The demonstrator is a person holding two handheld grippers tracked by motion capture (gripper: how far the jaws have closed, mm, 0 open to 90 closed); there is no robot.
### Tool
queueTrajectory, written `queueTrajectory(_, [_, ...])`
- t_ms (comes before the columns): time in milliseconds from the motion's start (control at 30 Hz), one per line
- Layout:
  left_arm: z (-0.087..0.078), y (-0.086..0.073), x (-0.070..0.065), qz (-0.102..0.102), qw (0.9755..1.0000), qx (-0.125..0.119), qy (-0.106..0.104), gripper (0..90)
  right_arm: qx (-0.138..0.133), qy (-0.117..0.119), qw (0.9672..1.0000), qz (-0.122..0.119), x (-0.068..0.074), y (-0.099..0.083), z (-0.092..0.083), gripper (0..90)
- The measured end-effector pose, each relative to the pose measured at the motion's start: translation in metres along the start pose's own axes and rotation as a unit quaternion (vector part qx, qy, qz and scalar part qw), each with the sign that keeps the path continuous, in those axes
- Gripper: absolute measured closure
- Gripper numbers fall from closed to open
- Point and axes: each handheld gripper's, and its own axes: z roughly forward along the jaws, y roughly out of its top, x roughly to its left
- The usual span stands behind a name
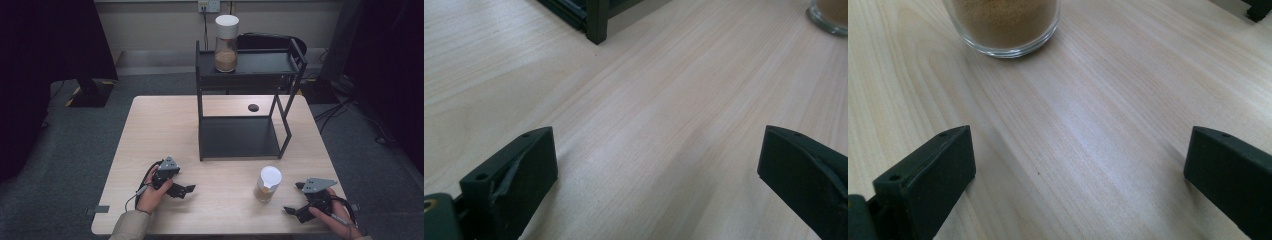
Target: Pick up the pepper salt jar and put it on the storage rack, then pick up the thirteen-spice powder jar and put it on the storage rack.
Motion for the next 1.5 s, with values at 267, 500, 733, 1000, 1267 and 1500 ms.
queueTrajectory(267, [0.0,-0.002,-0.006,0.015,0.9997,0.011,0.017,2.1,0.0,0.0,1.0,0.0,0.0,0.0,0.0,0.0])
queueTrajectory(500, [0.003,0.001,-0.015,0.051,0.9979,0.024,0.032,1.2,0.0,0.0,1.0,0.0,0.0,0.0,0.0,0.0])
queueTrajectory(733, [0.005,0.003,-0.022,0.068,0.9962,0.034,0.042,0.0,0.0,0.0,1.0,0.0,0.0,0.0,0.0,0.0])
queueTrajectory(1000, [0.005,0.003,-0.022,0.068,0.9962,0.034,0.042,0.0,0.0,0.0,1.0,0.0,0.0,0.0,0.0,0.0])
queueTrajectory(1267, [0.005,0.003,-0.022,0.068,0.9962,0.034,0.041,0.0,0.0,0.0,1.0,0.001,0.0,0.0,0.0,0.0])
queueTrajectory(1500, [0.005,0.003,-0.022,0.066,0.9964,0.033,0.042,0.0,0.003,0.001,1.0,0.001,0.0,0.002,0.0,0.0])
